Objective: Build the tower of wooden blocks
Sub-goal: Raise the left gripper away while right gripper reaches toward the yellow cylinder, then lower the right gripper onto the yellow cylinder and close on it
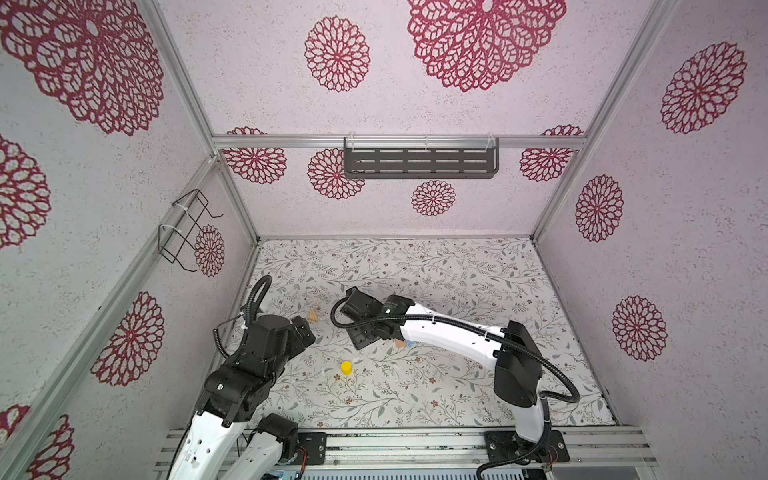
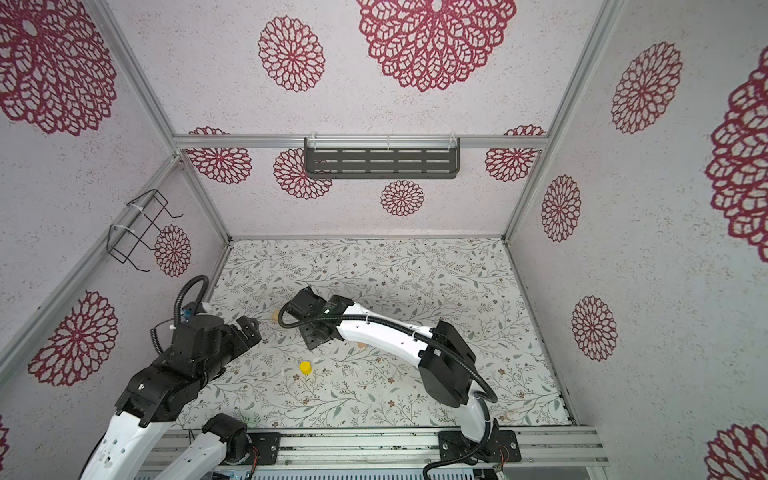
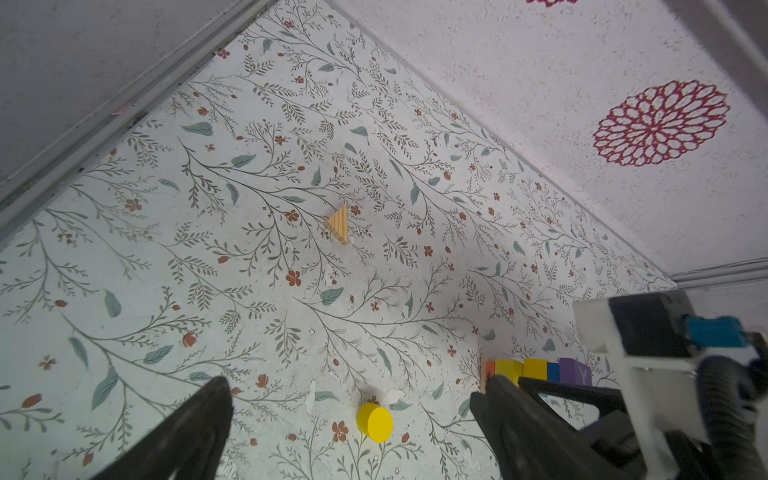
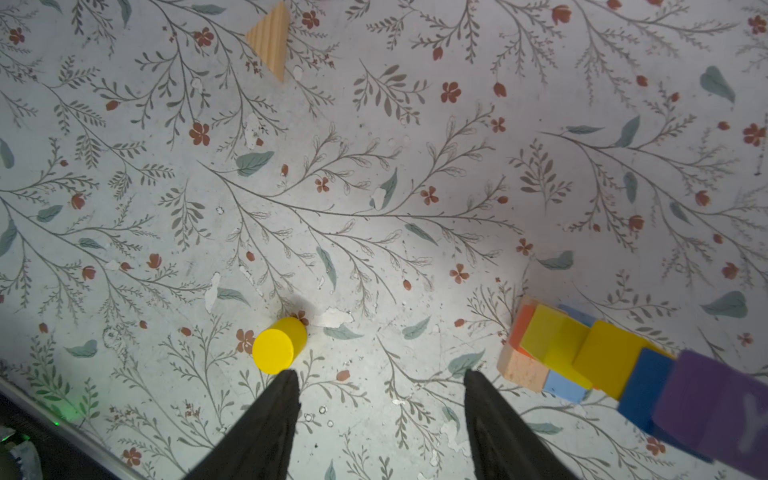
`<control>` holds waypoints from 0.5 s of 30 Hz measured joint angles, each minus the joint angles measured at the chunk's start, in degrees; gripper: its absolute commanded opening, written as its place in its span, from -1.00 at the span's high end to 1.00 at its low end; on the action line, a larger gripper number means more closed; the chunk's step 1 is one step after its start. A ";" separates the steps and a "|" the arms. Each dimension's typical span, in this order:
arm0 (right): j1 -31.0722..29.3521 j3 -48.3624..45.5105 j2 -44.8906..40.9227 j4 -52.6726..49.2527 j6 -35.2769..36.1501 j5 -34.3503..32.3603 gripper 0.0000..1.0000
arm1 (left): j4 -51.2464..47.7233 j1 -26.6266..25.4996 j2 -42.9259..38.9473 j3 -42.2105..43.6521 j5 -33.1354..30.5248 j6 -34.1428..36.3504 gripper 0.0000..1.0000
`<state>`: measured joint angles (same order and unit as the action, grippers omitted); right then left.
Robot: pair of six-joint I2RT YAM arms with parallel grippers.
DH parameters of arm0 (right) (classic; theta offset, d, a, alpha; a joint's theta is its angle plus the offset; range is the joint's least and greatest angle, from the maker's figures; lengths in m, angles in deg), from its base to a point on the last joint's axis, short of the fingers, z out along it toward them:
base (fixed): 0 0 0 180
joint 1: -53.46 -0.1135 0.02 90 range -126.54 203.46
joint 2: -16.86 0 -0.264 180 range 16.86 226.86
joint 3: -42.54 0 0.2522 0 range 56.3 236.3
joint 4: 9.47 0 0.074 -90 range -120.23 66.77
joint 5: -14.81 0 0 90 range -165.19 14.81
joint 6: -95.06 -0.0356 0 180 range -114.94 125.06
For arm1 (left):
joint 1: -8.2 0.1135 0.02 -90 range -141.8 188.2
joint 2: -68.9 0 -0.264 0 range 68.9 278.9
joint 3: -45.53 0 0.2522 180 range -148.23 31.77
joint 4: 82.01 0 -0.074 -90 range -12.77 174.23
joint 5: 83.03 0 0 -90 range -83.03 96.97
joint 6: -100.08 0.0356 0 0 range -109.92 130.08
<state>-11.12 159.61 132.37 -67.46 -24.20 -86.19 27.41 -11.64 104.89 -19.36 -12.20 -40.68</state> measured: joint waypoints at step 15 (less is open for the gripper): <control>-3.89 0.83 8.55 1.01 -2.97 6.01 -0.38 | -0.61 0.68 -0.46 1.18 0.83 0.44 -0.95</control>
<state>-15.01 160.44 140.91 -66.45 -27.17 -80.18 26.80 -10.96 104.43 -18.18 -11.37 -40.24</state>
